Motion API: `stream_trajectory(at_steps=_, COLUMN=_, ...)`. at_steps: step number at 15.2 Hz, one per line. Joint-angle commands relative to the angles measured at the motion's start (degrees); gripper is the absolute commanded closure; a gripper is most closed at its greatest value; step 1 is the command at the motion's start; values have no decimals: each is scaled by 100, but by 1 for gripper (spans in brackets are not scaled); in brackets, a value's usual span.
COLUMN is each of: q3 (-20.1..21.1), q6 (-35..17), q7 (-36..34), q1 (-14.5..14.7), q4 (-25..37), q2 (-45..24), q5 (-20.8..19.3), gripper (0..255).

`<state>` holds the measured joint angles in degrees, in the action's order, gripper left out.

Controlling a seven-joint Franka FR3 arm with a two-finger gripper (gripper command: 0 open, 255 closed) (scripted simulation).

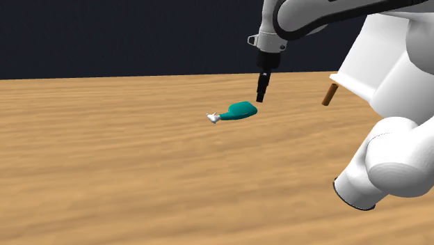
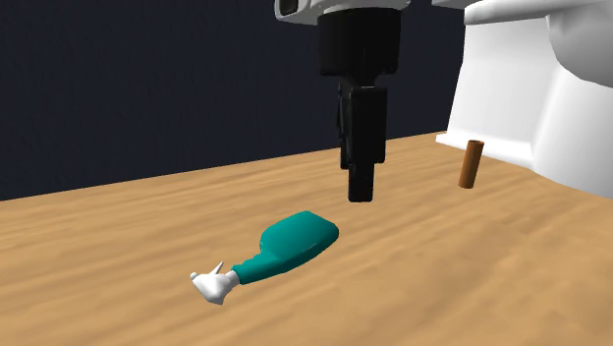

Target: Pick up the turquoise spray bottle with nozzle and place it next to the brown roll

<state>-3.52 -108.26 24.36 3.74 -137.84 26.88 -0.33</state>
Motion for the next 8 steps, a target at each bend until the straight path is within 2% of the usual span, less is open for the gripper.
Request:
stream_trajectory(at_steps=1, q3=-61, q6=-303, q7=360, q1=62, q4=182, q2=-489, q5=-78, gripper=0)
stream_trajectory(at_steps=8, q3=-78, q6=-1188, q7=1378, q1=268, q4=835, q2=-2036, q5=-250, gripper=0)
